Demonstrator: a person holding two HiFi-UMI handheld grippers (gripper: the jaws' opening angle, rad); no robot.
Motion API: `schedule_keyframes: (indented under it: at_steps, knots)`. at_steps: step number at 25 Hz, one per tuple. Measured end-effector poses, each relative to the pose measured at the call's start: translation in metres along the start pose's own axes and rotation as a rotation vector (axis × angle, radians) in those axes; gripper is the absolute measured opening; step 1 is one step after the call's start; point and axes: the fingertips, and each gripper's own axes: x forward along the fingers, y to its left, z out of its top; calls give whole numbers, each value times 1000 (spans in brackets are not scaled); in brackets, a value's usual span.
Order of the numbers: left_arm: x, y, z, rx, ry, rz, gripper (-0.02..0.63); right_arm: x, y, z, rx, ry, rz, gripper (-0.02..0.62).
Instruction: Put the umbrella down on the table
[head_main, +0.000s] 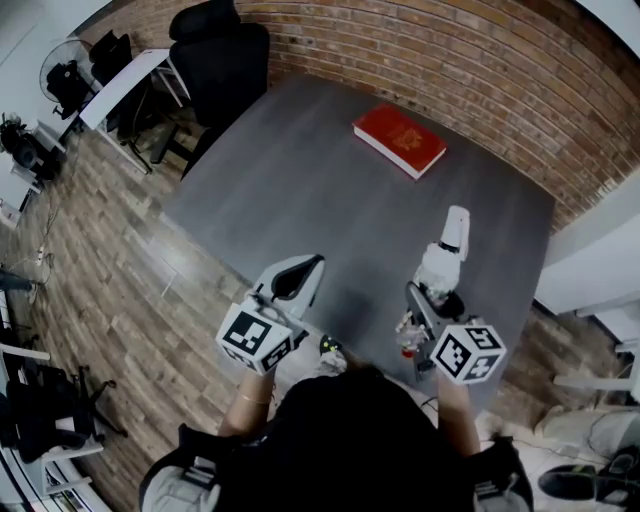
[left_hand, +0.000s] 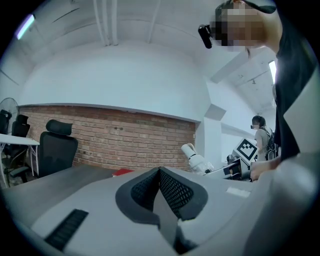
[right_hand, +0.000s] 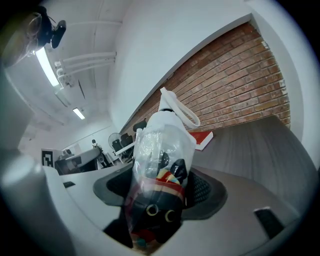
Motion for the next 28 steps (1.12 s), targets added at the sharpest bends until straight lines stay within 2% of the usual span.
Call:
schedule_keyframes:
  at_steps: [13, 28]
  knots:
    - [32, 27, -6, -27, 2, -89, 2, 21, -19, -7, 24, 36, -126, 288]
    - [47, 57, -14, -25, 7, -146, 2, 49, -41, -34, 31, 125, -253, 288]
